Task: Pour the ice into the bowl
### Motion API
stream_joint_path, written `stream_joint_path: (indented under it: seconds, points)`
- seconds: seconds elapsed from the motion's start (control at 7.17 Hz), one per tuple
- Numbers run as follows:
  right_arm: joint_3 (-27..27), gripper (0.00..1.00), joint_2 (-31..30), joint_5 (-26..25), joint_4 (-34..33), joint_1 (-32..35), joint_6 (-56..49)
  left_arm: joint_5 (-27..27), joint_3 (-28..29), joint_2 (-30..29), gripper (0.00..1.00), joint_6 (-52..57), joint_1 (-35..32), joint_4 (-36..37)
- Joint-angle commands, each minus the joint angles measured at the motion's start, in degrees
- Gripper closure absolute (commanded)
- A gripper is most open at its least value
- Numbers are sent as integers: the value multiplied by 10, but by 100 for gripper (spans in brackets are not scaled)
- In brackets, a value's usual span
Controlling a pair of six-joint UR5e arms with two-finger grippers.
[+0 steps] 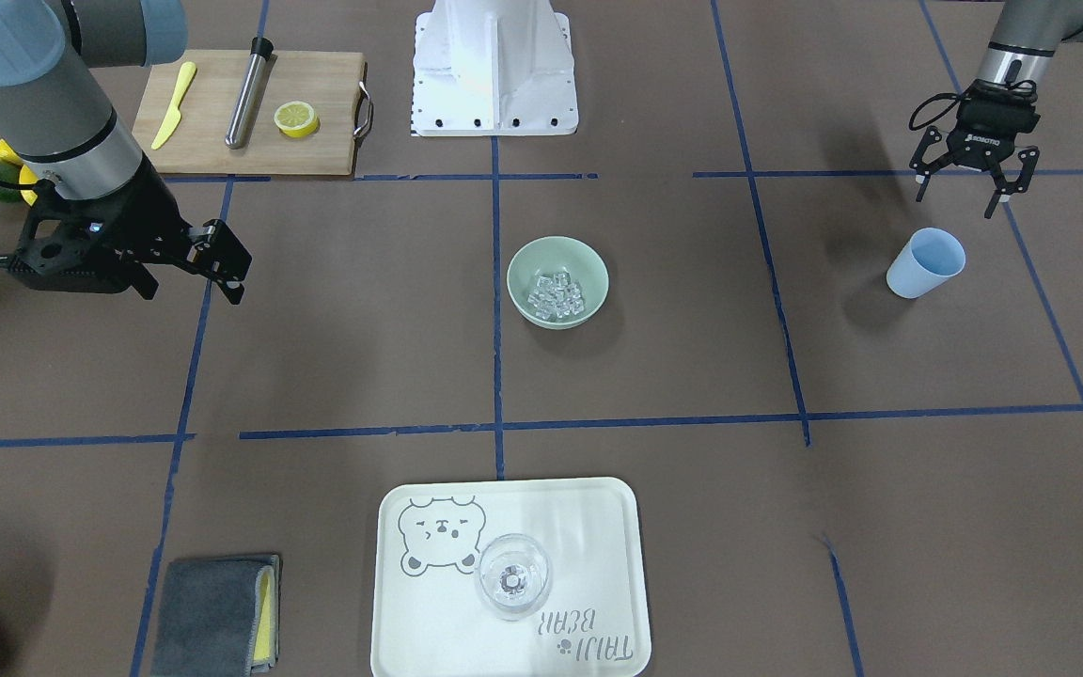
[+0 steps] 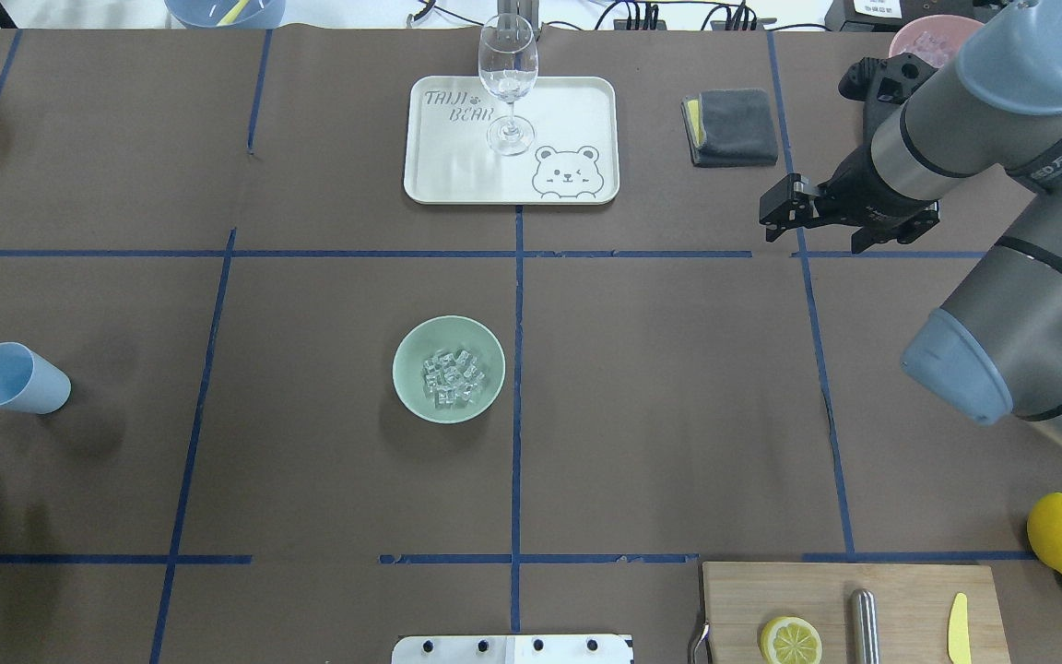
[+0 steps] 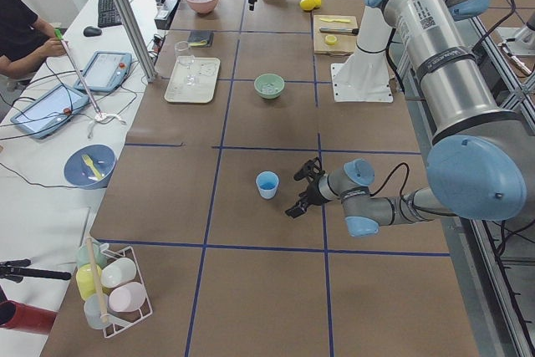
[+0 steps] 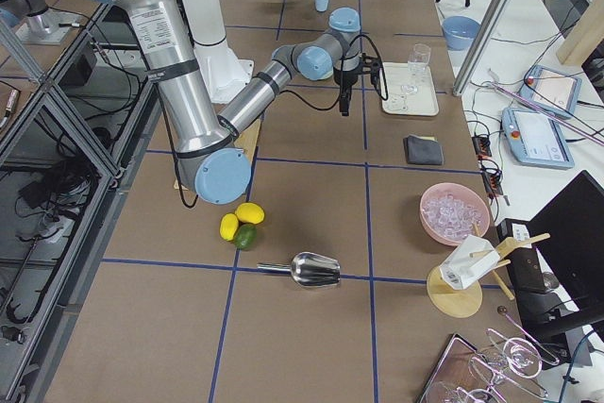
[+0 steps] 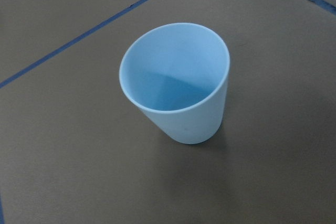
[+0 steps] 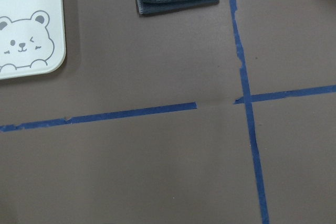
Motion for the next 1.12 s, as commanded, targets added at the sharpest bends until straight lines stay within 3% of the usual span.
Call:
stream_joint_path:
  seconds: [0.0, 0.14, 0.28, 0.56, 0.7, 0.98]
  points:
    - [0, 0, 14, -6, 1, -35, 30, -145, 6, -23, 0, 172, -219, 16]
    - [1, 0, 20, -10, 2, -51, 51, -203, 12, -65, 0, 221, -317, 72]
    - [-1, 0, 38, -16, 1, -70, 56, -259, 11, -91, 0, 220, -370, 117]
    - [-6, 0, 72, -94, 3, -134, 122, -438, 10, -216, 0, 219, -499, 299]
    - [-12, 0, 91, -99, 5, -160, 156, -490, 10, -249, 0, 216, -538, 355]
    - [-119, 0, 192, -125, 18, -201, 210, -495, 2, -285, 0, 141, -555, 455]
